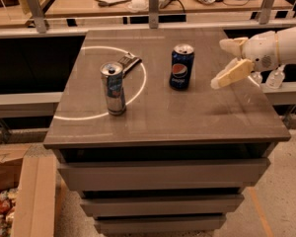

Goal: Pick pepsi can

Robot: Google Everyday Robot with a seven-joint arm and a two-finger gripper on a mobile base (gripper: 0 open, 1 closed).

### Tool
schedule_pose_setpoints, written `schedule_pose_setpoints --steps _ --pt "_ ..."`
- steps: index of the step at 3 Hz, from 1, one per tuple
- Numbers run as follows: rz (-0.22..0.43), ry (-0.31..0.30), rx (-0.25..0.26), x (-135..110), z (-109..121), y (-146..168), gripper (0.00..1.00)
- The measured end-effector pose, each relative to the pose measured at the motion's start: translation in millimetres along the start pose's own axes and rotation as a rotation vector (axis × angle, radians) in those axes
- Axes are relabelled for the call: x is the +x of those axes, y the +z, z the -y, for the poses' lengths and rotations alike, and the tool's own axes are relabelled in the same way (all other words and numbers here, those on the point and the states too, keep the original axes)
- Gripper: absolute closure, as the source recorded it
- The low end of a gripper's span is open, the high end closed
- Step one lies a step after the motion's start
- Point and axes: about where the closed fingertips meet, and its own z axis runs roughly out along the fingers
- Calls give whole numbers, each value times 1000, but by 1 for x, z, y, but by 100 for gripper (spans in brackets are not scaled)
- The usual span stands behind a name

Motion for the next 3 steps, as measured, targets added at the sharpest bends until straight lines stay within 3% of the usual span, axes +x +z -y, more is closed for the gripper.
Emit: schedule_pose_setpoints --steps 1,3 --pt "109 -49 -112 -18 -3 35 0" --pt "202 -56 -248 -33 -16 78 1"
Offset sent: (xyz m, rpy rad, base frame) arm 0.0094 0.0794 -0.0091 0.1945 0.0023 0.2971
